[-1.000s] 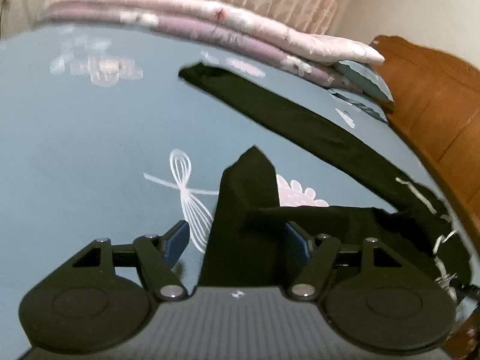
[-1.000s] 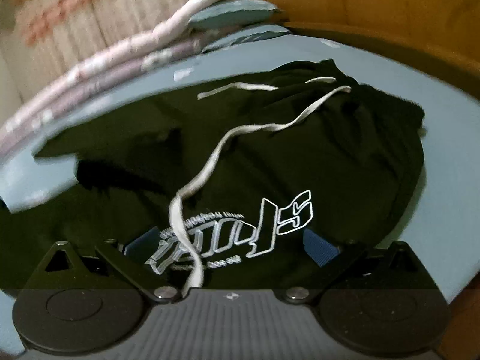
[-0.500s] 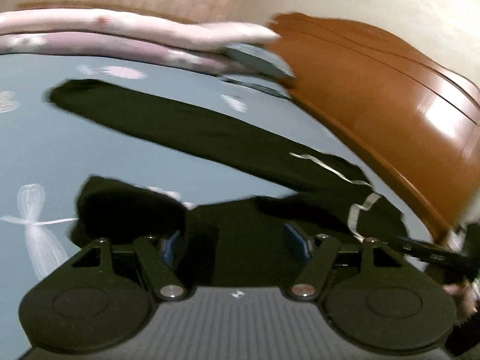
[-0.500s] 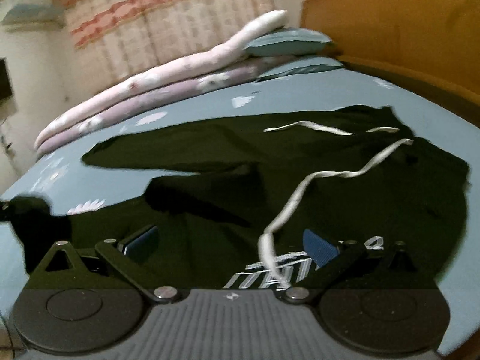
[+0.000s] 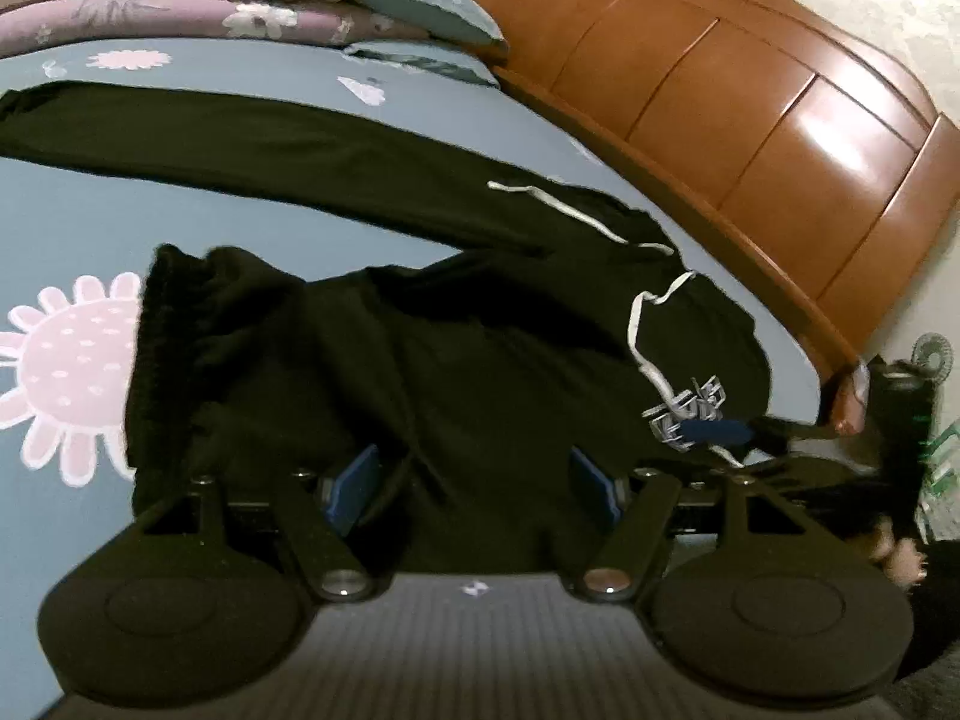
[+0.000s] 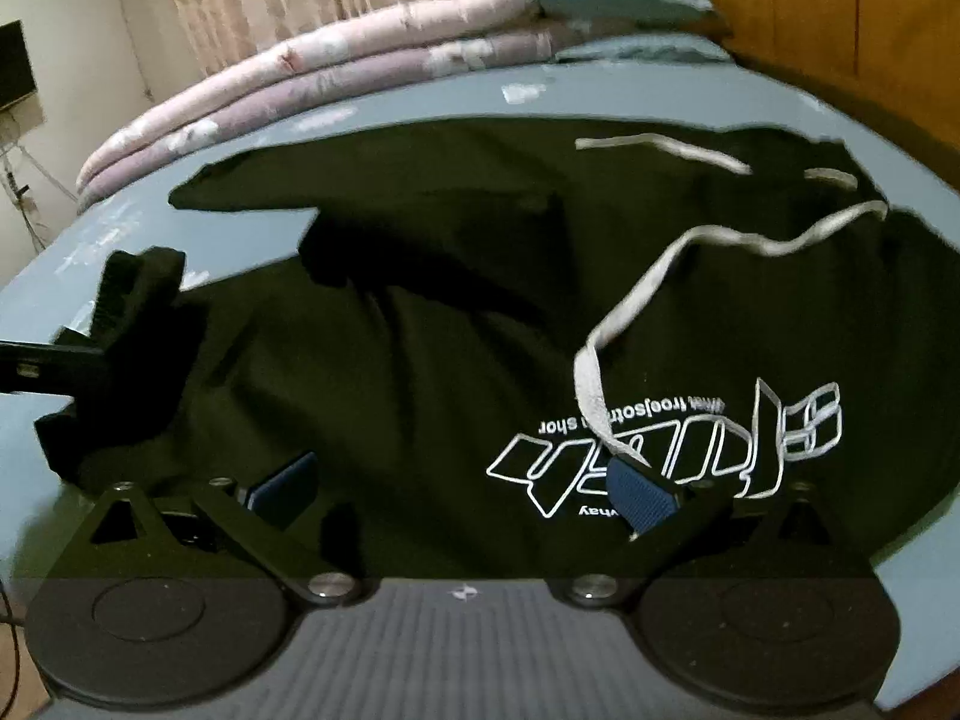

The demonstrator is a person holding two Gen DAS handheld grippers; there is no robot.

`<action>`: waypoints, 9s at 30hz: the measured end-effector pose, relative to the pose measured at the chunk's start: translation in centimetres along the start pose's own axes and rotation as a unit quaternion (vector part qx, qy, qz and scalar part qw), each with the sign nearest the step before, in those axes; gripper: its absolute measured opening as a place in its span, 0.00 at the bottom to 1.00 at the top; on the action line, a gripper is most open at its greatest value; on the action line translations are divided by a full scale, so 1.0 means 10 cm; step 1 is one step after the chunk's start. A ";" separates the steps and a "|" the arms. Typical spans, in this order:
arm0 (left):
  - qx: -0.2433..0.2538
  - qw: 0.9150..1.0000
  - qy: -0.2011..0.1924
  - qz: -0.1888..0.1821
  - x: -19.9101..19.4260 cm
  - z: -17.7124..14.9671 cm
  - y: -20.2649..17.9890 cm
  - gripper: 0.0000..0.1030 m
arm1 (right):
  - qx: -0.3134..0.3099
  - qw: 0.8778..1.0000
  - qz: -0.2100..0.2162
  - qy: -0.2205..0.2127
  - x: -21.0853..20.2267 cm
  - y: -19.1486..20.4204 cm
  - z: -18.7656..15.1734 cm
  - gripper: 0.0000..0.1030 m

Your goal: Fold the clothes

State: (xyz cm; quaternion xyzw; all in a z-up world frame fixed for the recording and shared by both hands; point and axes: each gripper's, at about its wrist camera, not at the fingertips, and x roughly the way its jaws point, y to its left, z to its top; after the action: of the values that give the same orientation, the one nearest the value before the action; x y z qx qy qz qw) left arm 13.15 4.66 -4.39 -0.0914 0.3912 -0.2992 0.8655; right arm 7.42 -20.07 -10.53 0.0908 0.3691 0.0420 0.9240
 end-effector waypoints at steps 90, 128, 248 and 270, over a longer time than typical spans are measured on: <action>-0.144 0.987 -0.062 0.040 -0.22 -0.33 0.96 0.50 | -0.055 0.998 0.019 0.000 0.32 0.18 0.20 1.00; -0.007 0.996 -0.006 0.089 -0.01 0.02 0.57 0.22 | -0.048 0.999 0.015 -0.003 0.25 0.17 0.21 1.00; -0.004 0.944 -0.018 0.329 -1.08 -0.15 1.39 0.52 | -0.105 0.994 0.020 -0.035 -0.12 0.56 0.22 1.00; 0.008 0.958 0.005 0.287 -0.75 -0.23 0.95 0.59 | -0.140 0.989 0.034 -0.041 -0.15 0.72 0.15 1.00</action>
State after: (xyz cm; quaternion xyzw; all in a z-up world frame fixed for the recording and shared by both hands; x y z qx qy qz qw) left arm 11.83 16.88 -4.99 0.0328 0.4030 -0.0417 0.9137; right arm 7.30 -13.43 -6.99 -0.0250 0.3182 0.1209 0.9400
